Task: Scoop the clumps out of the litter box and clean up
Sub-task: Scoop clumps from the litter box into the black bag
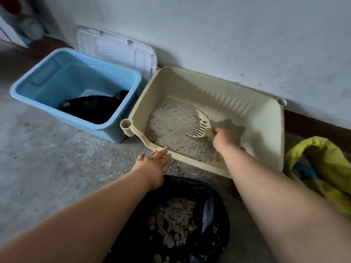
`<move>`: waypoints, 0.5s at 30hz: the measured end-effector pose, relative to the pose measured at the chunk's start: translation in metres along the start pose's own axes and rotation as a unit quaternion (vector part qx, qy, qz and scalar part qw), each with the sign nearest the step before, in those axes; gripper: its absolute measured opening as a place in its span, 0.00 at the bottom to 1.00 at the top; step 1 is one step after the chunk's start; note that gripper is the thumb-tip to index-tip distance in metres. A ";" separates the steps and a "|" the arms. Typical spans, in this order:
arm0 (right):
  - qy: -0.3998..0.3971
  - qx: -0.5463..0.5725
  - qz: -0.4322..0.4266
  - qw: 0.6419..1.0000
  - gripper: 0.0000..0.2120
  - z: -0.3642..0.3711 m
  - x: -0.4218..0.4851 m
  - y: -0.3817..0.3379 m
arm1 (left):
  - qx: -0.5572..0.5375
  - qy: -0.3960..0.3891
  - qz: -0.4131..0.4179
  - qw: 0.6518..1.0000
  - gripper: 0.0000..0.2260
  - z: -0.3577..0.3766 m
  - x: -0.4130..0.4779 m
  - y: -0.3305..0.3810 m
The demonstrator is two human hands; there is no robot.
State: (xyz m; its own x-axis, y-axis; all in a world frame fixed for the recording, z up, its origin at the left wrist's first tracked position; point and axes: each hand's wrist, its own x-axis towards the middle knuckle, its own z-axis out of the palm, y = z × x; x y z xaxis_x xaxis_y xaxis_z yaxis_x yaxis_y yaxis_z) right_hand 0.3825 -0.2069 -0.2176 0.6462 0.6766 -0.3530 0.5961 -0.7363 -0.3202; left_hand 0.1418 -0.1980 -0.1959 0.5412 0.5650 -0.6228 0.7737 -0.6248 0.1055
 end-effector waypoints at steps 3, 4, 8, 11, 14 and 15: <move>0.007 0.045 0.003 0.999 0.27 0.009 -0.007 0.008 | -0.005 -0.004 0.000 1.000 0.36 -0.002 0.000 0.000; 0.005 0.051 0.002 0.999 0.28 0.009 -0.009 0.009 | -0.005 -0.004 -0.001 1.000 0.36 -0.003 0.000 0.001; 0.013 -0.011 0.005 1.000 0.27 0.003 -0.012 0.016 | -0.002 -0.003 -0.001 1.000 0.34 -0.005 0.001 0.002; 0.032 -0.047 0.008 0.998 0.26 -0.011 -0.019 0.021 | 0.002 -0.003 -0.001 1.000 0.34 -0.005 0.001 0.003; 0.059 -0.074 0.001 0.996 0.26 -0.017 -0.022 0.026 | 0.003 -0.001 -0.001 1.000 0.33 -0.001 0.000 0.004; 0.063 -0.071 -0.002 0.996 0.26 -0.018 -0.023 0.028 | 0.000 0.005 0.001 1.000 0.32 0.000 -0.001 0.004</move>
State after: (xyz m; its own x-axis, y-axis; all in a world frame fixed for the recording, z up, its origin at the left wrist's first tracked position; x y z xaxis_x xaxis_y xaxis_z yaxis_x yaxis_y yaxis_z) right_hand 0.3928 -0.2426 -0.2030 0.6927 0.6813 -0.2365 0.6544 -0.7316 -0.1909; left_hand 0.1445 -0.2010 -0.1945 0.5456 0.5688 -0.6154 0.7725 -0.6260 0.1062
